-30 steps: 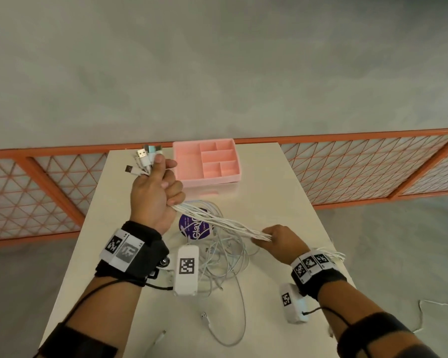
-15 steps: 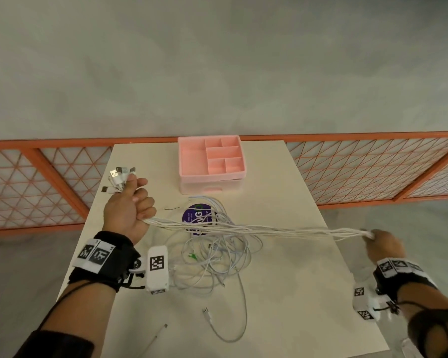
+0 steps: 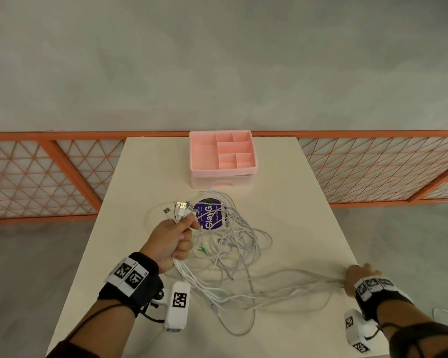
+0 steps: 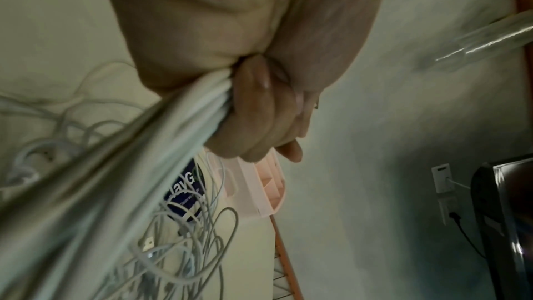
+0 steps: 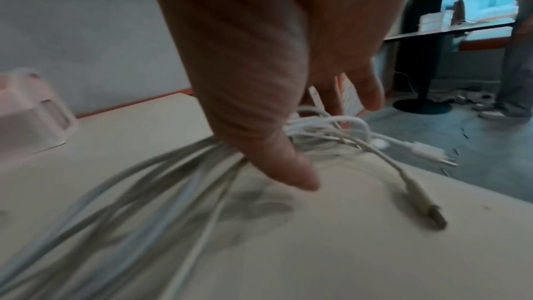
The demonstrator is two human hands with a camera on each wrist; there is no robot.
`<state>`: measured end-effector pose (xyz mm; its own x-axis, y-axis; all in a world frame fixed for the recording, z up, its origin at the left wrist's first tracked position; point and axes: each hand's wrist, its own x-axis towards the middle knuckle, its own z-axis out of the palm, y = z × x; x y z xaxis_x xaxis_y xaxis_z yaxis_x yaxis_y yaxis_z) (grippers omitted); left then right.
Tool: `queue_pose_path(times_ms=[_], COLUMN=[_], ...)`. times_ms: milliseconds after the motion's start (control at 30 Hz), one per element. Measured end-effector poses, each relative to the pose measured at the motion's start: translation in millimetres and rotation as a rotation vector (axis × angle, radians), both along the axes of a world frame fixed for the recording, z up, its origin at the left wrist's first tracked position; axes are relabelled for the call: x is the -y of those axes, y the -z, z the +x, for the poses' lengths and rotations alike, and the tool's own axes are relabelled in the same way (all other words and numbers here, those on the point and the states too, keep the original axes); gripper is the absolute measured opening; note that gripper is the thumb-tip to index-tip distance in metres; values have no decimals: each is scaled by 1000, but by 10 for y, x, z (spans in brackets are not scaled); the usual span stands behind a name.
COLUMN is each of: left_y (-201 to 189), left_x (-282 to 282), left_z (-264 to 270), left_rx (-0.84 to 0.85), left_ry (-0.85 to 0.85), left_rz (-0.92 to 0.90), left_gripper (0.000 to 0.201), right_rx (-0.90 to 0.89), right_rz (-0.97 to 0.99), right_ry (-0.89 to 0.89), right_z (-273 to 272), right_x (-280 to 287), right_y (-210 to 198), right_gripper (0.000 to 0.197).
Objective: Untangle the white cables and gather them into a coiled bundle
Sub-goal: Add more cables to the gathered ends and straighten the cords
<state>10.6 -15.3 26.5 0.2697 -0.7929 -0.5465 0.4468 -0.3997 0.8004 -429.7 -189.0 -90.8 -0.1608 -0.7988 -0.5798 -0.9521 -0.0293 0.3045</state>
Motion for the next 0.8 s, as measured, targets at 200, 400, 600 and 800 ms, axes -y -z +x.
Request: queue_pose_path(times_ms=[200, 400, 600, 800], left_y=[99, 201, 326, 406], left_x=[7, -17, -185, -313], left_z=[-55, -90, -78, -141], left_rx=[30, 80, 65, 68], left_ry=[23, 57, 43, 87], left_rz=[40, 89, 122, 160], left_gripper=[31, 38, 43, 47], right_rx=[328, 798, 610, 425], right_rz=[4, 222, 335, 290], right_ry=[-117, -285, -460, -634], right_z=[917, 2103, 2619, 2627], right_x=[19, -500, -1108, -1419], right_y=[-460, -756, -567, -232], right_gripper=[34, 18, 24, 70])
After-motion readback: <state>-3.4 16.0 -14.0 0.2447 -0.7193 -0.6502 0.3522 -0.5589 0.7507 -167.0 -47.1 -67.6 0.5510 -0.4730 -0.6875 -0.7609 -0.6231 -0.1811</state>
